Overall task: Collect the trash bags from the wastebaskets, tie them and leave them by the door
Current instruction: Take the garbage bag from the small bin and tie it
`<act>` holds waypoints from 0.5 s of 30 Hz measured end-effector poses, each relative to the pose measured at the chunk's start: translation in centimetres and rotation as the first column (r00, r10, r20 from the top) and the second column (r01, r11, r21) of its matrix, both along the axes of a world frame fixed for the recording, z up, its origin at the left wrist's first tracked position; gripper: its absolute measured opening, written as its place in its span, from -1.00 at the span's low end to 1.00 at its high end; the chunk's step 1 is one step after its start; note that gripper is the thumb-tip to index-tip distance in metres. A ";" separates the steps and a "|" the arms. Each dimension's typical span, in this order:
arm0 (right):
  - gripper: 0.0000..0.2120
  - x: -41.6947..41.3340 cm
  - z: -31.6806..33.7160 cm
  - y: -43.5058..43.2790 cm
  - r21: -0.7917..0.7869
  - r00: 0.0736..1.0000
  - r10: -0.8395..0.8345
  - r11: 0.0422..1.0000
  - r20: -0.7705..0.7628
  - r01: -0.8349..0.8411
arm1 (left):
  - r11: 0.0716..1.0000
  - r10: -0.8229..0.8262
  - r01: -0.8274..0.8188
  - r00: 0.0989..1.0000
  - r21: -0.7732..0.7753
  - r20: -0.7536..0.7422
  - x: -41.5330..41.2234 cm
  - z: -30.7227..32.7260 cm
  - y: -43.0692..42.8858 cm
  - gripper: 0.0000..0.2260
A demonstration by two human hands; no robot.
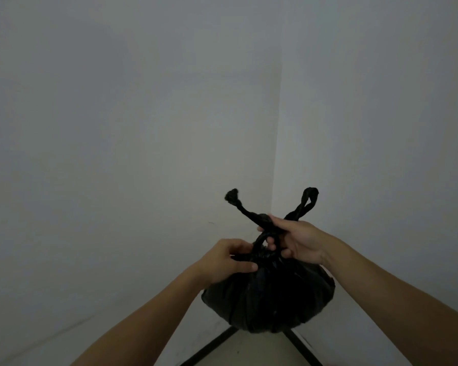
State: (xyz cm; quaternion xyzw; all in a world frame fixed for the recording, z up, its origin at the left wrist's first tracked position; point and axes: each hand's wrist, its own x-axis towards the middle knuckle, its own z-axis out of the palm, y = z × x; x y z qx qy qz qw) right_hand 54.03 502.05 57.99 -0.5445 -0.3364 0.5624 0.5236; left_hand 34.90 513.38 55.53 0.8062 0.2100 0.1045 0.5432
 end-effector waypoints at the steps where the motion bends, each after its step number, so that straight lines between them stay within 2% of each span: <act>1: -0.55 0.1 0.2 -0.1 0.033 1.000 0.008 0.999 -0.014 -0.008 | 0.999 0.015 -0.016 0.999 0.037 0.030 0.2 0.2 -0.1 -0.77; 3: -0.64 0.4 0.4 -0.6 0.089 0.999 0.015 0.996 -0.037 -0.011 | 0.996 0.022 -0.029 0.996 0.081 0.081 0.1 0.6 0.0 -0.87; 5: -0.76 0.6 0.5 -1.1 0.107 0.999 -0.023 0.994 -0.023 0.025 | 0.995 0.000 -0.010 0.995 0.096 0.103 0.0 1.1 0.3 -0.89; 6: -0.81 0.7 0.5 -1.2 0.105 0.998 -0.055 0.993 0.032 0.052 | 0.996 0.013 -0.022 0.996 0.087 0.094 0.0 1.3 0.3 -0.92; 8: -0.87 0.6 0.5 -1.3 0.121 0.949 -0.149 0.985 0.277 0.119 | 0.994 0.069 -0.074 0.995 0.081 0.069 0.3 1.8 0.2 -0.97; 10: -0.84 0.2 0.3 -1.2 0.205 0.794 -0.285 0.957 0.537 0.205 | 0.993 0.069 -0.075 0.996 0.096 0.058 0.7 2.0 0.1 -0.98; 11: -0.82 0.0 0.3 -1.1 0.261 0.678 -0.345 0.938 0.649 0.227 | 0.991 0.054 -0.060 0.997 0.116 0.053 1.0 2.1 0.0 -0.97; 13: -0.82 -0.5 0.1 -0.8 0.338 0.377 -0.388 0.921 0.841 0.192 | 0.983 0.031 -0.037 0.999 0.179 0.041 1.3 2.6 -0.3 -0.92; 15: -0.83 -1.0 0.0 -0.5 0.355 0.108 -0.372 0.924 0.922 0.144 | 0.974 0.021 -0.030 0.999 0.222 0.040 1.5 3.1 -0.8 -0.89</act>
